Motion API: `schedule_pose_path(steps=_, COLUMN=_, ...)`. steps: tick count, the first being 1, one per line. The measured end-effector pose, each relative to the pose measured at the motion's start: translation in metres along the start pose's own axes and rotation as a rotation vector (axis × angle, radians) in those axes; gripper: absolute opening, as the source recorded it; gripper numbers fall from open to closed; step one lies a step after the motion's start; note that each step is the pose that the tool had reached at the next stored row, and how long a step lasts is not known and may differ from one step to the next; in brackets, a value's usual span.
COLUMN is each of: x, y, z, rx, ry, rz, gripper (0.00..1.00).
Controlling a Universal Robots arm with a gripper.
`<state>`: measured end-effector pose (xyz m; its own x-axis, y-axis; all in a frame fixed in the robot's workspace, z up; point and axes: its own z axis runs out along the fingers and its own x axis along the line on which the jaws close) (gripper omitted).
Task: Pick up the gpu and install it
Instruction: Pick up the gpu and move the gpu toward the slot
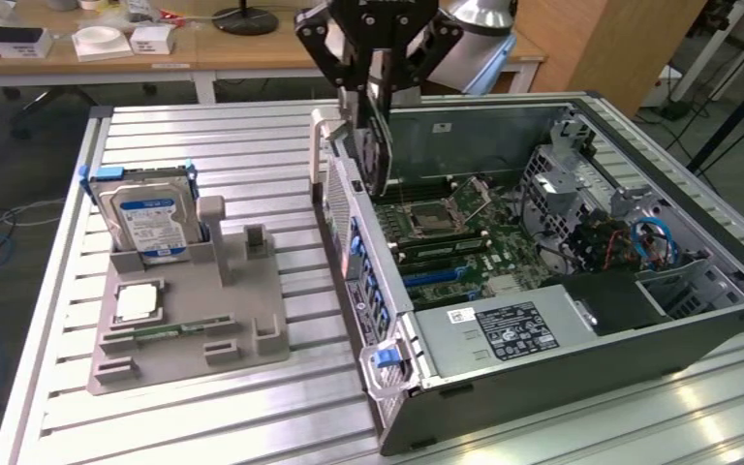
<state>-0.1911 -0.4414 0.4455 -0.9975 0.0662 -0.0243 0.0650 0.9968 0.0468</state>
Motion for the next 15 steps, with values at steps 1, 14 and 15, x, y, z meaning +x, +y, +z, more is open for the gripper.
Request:
schedule_pose_path(steps=1, x=-0.003, y=0.0002, z=0.0001, rx=0.0000, ry=-0.0001, rz=0.000, gripper=0.26)
schedule_pose_path(steps=14, x=-0.038, y=0.0025, z=0.0011, rx=-0.0001, ry=0.0000, rz=-0.001, gripper=0.26)
schedule_pose_path(steps=15, x=-0.041, y=0.0026, z=0.0012, rx=-0.0001, ry=-0.0001, rz=-0.001, gripper=0.26)
